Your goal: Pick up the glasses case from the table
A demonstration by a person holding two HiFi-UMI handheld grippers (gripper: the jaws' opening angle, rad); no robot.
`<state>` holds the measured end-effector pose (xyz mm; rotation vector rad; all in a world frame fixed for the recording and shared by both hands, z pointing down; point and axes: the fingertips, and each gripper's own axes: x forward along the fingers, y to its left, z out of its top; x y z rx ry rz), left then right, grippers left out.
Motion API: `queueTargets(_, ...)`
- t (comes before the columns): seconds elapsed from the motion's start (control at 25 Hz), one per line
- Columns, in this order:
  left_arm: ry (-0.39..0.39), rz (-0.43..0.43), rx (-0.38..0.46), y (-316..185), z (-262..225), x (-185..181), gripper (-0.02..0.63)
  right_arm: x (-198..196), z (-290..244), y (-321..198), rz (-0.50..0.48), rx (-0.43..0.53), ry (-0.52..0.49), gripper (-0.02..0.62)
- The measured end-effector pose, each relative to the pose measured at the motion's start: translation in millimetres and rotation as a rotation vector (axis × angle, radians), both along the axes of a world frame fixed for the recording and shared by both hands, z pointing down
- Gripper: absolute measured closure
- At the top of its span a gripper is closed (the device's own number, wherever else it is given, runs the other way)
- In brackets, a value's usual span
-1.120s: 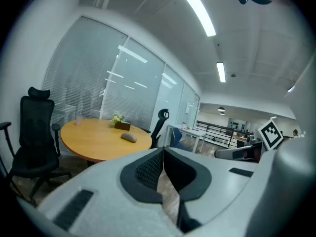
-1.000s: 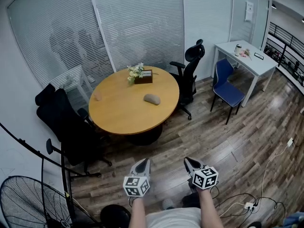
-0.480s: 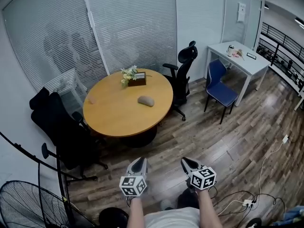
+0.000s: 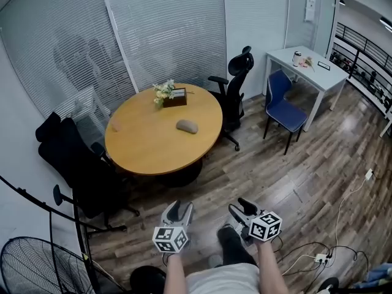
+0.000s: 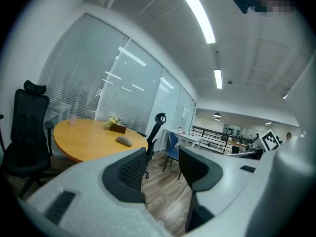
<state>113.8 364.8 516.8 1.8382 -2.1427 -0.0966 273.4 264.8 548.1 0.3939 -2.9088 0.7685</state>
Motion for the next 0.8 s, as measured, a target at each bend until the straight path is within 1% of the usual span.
queueTargets(0.08,0.0,0.007,0.005,-5.4,-0.7,-4.2,0.413,-9.0,1.0,-3.6,-0.02,0.005,0.001,0.373)
queueTargets(0.24,-0.011,0.007,0.003,-17.2,-2.3,-16.7,0.413,-29.5,0.1,-15.8,-0.046,0.001,-0.007,0.353)
queueTargets(0.56,-0.016,-0.009,-0.019,-55.4,-0.8,-61.7,0.413,-76.9,-3.4,-62.1,-0.055,-0.006,-0.01,0.351)
queueTargets(0.8,-0.021,-0.013,-0.026,-96.3,-6.5,-105.4,0.413,-123.4,-6.8,-99.6,-0.071,0.005,0.006,0.351)
